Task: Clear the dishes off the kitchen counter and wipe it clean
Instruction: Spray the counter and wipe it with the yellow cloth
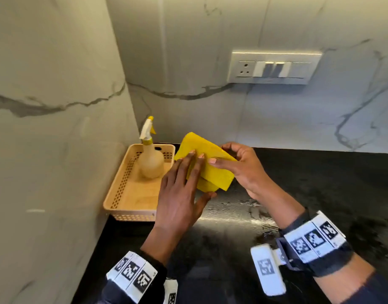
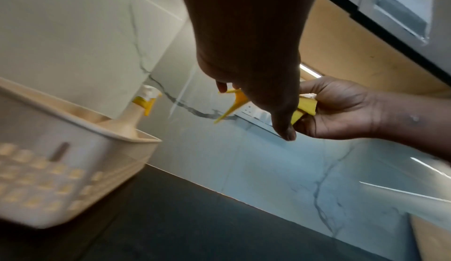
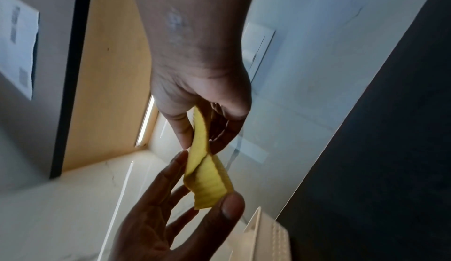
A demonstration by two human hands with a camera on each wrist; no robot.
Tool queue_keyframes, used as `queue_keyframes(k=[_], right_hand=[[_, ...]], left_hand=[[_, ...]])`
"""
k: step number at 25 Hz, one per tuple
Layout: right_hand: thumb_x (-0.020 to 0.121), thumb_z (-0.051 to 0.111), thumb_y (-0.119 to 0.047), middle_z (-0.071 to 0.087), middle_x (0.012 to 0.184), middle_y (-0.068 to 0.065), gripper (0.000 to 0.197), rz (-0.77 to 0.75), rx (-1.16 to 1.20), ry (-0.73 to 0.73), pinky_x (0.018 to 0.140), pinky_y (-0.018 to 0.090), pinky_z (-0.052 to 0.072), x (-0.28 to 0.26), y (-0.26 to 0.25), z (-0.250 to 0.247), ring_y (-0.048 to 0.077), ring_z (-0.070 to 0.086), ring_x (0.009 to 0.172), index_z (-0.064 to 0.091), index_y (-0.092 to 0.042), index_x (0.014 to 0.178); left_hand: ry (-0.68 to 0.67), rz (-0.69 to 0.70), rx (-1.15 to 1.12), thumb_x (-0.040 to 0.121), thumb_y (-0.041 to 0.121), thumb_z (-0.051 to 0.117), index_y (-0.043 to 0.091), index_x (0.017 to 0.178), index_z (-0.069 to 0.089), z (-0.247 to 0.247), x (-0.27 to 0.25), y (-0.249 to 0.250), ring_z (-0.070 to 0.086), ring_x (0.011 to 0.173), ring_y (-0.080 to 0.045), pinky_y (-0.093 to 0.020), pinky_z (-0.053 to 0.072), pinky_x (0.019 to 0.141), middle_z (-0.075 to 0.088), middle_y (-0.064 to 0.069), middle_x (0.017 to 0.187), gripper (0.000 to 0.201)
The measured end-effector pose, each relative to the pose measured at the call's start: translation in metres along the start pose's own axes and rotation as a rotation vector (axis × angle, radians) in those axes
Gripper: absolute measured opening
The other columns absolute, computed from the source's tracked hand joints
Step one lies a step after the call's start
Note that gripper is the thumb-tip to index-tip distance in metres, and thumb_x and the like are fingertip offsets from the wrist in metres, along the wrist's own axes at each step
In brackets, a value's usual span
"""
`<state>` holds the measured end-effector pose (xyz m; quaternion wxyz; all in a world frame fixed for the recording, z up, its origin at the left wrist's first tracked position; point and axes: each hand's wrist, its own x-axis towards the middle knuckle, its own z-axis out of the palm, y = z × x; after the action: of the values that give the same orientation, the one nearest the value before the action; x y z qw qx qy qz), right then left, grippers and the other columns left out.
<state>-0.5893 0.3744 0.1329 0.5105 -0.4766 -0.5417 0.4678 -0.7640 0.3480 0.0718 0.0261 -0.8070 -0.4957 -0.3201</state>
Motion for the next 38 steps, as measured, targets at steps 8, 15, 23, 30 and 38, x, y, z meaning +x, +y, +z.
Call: queue_keyframes(k=[8,15,23,30,38], right_hand=[[0.074,0.078,-0.019,0.070,0.096,0.009,0.032,0.204,0.225,0.076,0.081,0.037,0.050,-0.029,0.037,-0.200,0.024,0.064,0.092,0.066,-0.011,0.103],[0.078,0.069,-0.055,0.071,0.097,-0.002,0.050,0.242,0.174,-0.112,0.084,0.029,0.049,-0.062,0.057,-0.334,0.012,0.065,0.098,0.061,-0.017,0.110],[0.078,0.063,-0.062,0.071,0.099,0.001,0.048,0.337,0.320,0.030,0.093,0.039,0.052,-0.060,0.071,-0.357,0.018,0.066,0.099,0.067,-0.022,0.102],[0.096,0.041,-0.052,0.066,0.125,0.011,0.053,0.462,0.443,0.087,0.102,0.047,0.048,-0.049,0.066,-0.353,0.026,0.062,0.116,0.059,-0.014,0.129],[0.100,0.042,-0.039,0.065,0.117,0.018,0.046,0.596,0.761,0.206,0.084,0.047,0.049,-0.012,0.080,-0.323,0.032,0.062,0.102,0.055,-0.008,0.132]], left_hand=[[-0.030,0.142,-0.248,0.087,0.035,0.057,0.025,0.135,0.058,0.106,0.046,0.146,0.058,0.110,-0.011,-0.025,0.051,0.087,0.061,0.012,0.130,0.049],[-0.083,-0.305,-0.753,0.086,0.049,0.069,0.027,0.081,0.073,0.172,0.096,0.279,0.064,0.067,-0.012,-0.040,0.053,0.063,0.070,0.009,0.073,0.022],[-0.350,-0.281,-1.007,0.089,0.032,0.050,0.028,0.125,0.063,0.215,0.111,0.323,0.059,0.113,-0.012,-0.040,0.050,0.096,0.059,0.007,0.119,0.038],[-0.184,-0.340,-0.807,0.093,0.030,0.064,0.024,0.126,0.064,0.220,0.122,0.305,0.059,0.105,0.005,-0.018,0.047,0.090,0.064,0.013,0.117,0.033],[-0.216,-0.892,-0.493,0.087,0.023,0.072,0.018,0.111,0.062,0.190,0.090,0.163,0.065,0.090,-0.017,-0.043,0.055,0.088,0.068,-0.002,0.104,0.026]])
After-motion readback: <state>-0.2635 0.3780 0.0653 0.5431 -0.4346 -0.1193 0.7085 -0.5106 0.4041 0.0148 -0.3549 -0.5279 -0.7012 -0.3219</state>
